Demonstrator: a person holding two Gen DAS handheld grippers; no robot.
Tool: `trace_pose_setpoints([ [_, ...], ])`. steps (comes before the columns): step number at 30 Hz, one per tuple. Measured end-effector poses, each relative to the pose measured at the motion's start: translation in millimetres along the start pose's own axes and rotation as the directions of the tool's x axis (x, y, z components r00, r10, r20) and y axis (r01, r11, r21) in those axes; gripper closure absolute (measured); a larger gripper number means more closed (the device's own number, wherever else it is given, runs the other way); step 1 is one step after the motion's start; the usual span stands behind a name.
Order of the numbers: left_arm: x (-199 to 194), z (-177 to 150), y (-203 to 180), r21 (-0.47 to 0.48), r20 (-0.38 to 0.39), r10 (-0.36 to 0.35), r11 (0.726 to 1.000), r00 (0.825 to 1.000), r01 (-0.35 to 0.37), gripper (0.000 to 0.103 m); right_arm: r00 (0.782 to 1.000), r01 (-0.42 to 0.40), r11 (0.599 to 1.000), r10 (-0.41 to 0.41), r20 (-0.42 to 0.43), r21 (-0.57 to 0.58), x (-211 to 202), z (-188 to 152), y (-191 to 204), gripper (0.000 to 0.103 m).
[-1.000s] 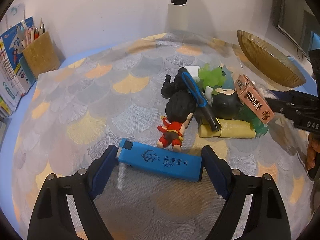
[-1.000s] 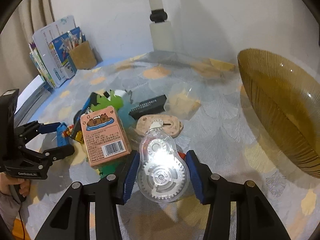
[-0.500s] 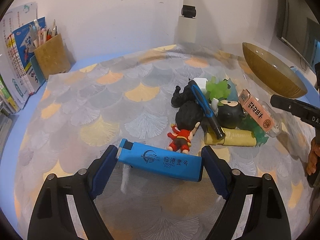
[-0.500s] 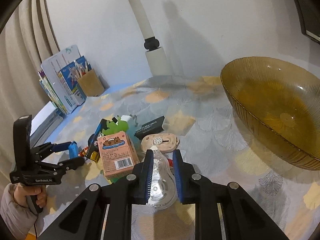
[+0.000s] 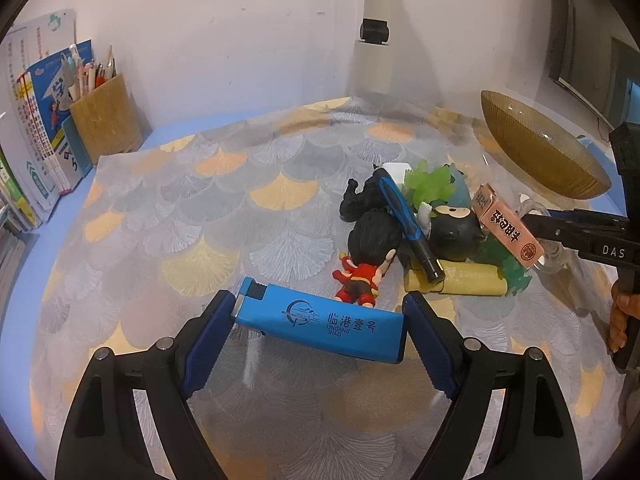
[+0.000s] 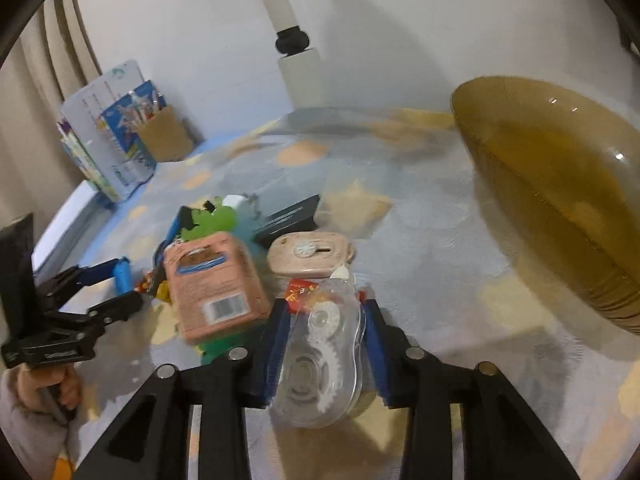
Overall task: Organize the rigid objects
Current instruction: 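Carry both held items to the amber bowl and open both grippers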
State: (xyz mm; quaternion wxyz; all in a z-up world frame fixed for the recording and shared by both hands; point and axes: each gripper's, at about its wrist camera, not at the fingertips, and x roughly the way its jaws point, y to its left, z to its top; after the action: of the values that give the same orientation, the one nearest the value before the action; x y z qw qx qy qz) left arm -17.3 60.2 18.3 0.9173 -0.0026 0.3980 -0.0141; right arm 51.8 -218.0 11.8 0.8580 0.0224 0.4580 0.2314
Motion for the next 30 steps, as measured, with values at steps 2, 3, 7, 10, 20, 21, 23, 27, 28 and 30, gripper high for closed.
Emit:
trace_pose_setpoints([
  [2,-1,0,1,-0.008,0.006,-0.001,1.0,1.0,0.001,0.02,1.0,0.001,1.0,0.0,0.024,-0.004,-5,0,1,0.075],
  [3,-2,0,2,-0.013,0.008,-0.004,1.0,1.0,0.004,0.02,0.999,-0.006,1.0,0.007,0.044,-0.005,-9,0,1,0.082],
  [7,-2,1,6,-0.035,0.011,-0.016,0.999,1.0,0.017,0.02,0.994,-0.028,1.0,0.028,0.102,-0.005,-21,-3,0,0.085],
  [10,-2,1,7,-0.043,0.012,-0.019,0.999,1.0,0.019,0.02,0.996,-0.023,1.0,0.023,0.087,0.003,-19,-2,0,0.085],
  [20,-11,1,8,-0.054,0.056,-0.042,0.998,0.998,0.045,0.02,0.995,0.082,0.986,-0.072,0.072,-0.142,-10,-3,30,0.088],
  [21,-14,5,7,-0.049,0.051,-0.043,0.998,0.998,0.045,0.02,0.993,0.088,0.987,-0.075,0.096,-0.137,-15,-4,29,0.088],
  [23,-29,22,1,-0.023,0.081,-0.05,0.998,0.995,0.052,0.02,0.992,0.034,0.996,-0.023,0.126,-0.087,-25,-5,20,0.088],
  [27,-50,78,-32,0.057,0.161,-0.084,0.995,0.983,0.076,0.02,0.981,-0.063,0.997,0.055,0.187,0.037,-57,15,-1,0.088],
  [28,-50,94,-46,0.088,0.176,-0.108,0.992,0.979,0.094,0.02,0.974,-0.09,0.993,0.073,0.216,0.07,-70,26,-10,0.088],
  [30,-44,116,-72,0.131,0.187,-0.158,0.982,0.97,0.135,0.02,0.96,-0.124,0.985,0.089,0.266,0.118,-93,47,-24,0.088],
])
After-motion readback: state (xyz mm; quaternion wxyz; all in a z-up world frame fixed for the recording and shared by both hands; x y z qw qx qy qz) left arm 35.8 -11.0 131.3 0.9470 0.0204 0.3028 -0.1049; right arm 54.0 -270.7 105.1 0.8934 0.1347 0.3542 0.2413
